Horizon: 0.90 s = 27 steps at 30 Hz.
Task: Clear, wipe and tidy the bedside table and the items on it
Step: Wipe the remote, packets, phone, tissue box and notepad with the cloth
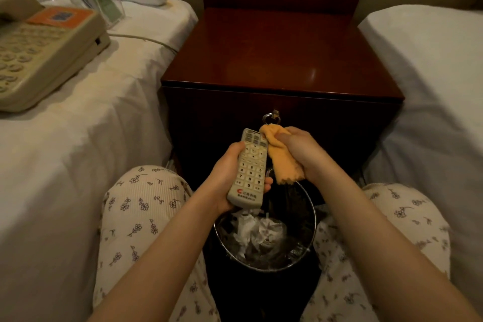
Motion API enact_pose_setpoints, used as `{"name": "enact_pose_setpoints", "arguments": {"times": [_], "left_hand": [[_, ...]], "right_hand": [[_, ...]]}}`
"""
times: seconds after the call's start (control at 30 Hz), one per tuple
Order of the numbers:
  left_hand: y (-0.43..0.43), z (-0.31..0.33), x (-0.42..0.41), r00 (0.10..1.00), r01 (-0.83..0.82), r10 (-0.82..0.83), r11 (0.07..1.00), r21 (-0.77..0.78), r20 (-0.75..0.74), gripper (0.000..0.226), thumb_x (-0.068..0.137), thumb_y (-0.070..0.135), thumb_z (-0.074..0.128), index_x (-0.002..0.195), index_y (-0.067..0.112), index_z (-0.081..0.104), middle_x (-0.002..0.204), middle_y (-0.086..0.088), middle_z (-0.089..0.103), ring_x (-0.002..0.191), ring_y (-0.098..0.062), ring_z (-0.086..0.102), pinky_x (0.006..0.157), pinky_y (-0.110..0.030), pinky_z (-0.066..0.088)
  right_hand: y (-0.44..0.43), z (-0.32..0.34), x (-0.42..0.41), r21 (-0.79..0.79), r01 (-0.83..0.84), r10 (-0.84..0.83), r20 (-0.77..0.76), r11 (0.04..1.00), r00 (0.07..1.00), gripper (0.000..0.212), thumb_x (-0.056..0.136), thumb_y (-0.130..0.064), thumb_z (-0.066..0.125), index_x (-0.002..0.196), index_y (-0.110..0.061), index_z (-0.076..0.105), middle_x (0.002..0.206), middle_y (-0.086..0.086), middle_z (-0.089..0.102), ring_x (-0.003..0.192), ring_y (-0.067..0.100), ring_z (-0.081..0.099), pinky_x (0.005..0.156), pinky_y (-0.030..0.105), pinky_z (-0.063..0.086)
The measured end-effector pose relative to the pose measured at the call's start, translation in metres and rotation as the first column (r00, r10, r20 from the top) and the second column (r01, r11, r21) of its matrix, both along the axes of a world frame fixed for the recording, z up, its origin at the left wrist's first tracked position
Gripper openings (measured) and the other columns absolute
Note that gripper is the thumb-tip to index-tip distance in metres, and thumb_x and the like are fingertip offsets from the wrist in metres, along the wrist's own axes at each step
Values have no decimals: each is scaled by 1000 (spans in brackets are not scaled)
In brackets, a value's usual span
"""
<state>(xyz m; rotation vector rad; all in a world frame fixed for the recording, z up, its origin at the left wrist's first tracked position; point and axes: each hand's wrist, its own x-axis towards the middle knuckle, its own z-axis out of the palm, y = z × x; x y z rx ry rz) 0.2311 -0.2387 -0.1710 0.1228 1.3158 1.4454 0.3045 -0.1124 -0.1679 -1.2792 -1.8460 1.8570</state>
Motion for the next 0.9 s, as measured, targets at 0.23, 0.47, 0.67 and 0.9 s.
{"name": "enact_pose_setpoints", "arguments": {"times": [0.23, 0.47, 0.67, 0.9], "left_hand": [[7, -2, -2, 951, -305, 303, 951, -38, -52, 34, 102, 33, 30, 83, 16, 52, 73, -6, 60, 57, -16, 59, 45, -24, 50], [8, -9, -7, 918, -393, 396, 917, -72, 24, 39, 102, 35, 25, 114, 9, 51, 82, -10, 59, 69, -21, 57, 58, -33, 47], [11, -18, -11, 884, -465, 467, 882, -73, 7, 42, 101, 40, 25, 120, 10, 47, 90, -11, 58, 78, -24, 58, 71, -37, 48], [16, -26, -16, 833, -553, 553, 828, -88, -35, 46, 98, 38, 31, 137, 14, 38, 116, -15, 55, 93, -26, 57, 66, -34, 49]], "right_hand": [[-20, -9, -2, -217, -79, 56, -111, 973, 992, 12, 94, -18, 53, 104, -14, 58, 97, 10, 65, 81, 21, 64, 66, 34, 55], [-20, 8, 5, -51, -315, 314, -16, 948, 949, 8, 90, -15, 56, 94, -19, 62, 96, 4, 63, 83, 17, 60, 69, 29, 47], [-19, 20, 13, 68, -511, 504, 102, 857, 858, 11, 88, -13, 55, 85, -20, 64, 84, -2, 59, 79, 12, 55, 68, 26, 42], [-39, 10, 12, 238, -516, 537, -29, 823, 843, 20, 82, -10, 62, 82, -29, 67, 81, -7, 63, 77, 8, 58, 72, 27, 47]]}}
